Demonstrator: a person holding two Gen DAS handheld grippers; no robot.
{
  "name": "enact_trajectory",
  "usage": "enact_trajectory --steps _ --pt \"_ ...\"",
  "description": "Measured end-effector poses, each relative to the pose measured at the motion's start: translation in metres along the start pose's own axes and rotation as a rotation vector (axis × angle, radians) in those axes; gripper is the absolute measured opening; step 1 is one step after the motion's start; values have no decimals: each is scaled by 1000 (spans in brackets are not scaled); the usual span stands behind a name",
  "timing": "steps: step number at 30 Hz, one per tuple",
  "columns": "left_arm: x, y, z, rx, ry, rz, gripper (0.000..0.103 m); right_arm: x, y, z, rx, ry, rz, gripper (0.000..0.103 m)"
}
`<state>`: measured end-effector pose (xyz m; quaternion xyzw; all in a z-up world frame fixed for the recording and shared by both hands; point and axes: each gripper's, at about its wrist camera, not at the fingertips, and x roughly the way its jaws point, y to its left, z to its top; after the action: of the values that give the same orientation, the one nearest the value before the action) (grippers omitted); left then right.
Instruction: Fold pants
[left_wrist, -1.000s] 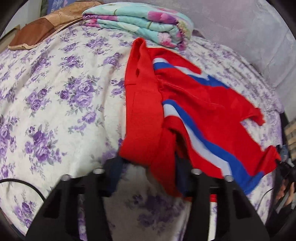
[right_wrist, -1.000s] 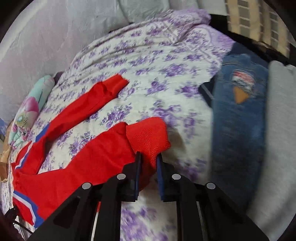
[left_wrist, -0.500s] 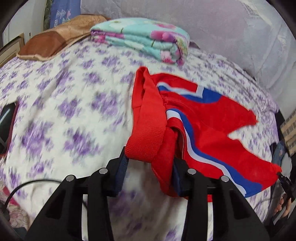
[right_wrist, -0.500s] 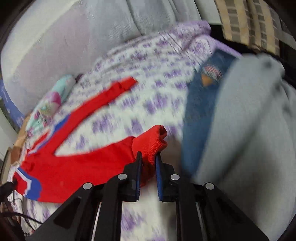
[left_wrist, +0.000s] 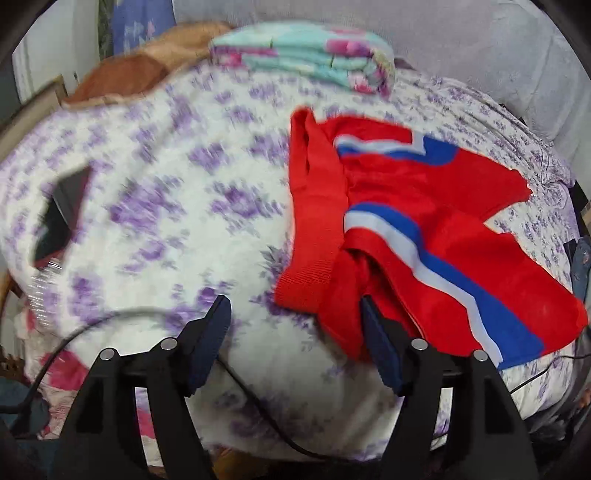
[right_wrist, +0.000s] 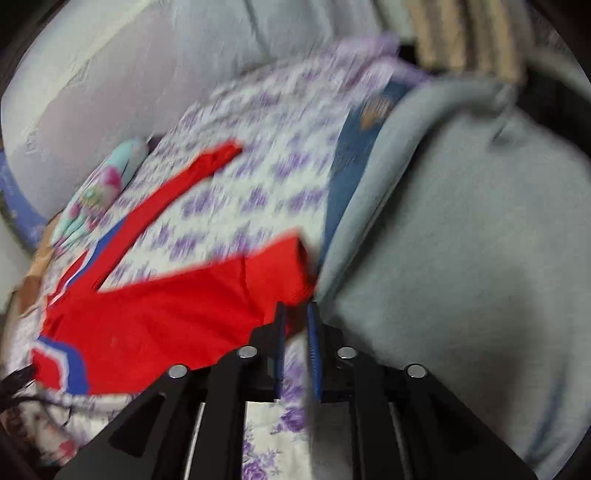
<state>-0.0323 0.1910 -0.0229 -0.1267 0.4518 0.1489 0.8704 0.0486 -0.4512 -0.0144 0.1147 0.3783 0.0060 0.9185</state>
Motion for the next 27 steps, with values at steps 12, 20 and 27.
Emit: enact_trajectory --steps 12,20,27 --pt "62 -67 3 200 13 70 97 84 65 -17 -186 325 84 59" --pt "5 -54 81 225 -159 32 98 46 189 88 -601 15 258 100" --pt "118 -8 162 62 67 0 98 182 354 150 -908 130 387 99"
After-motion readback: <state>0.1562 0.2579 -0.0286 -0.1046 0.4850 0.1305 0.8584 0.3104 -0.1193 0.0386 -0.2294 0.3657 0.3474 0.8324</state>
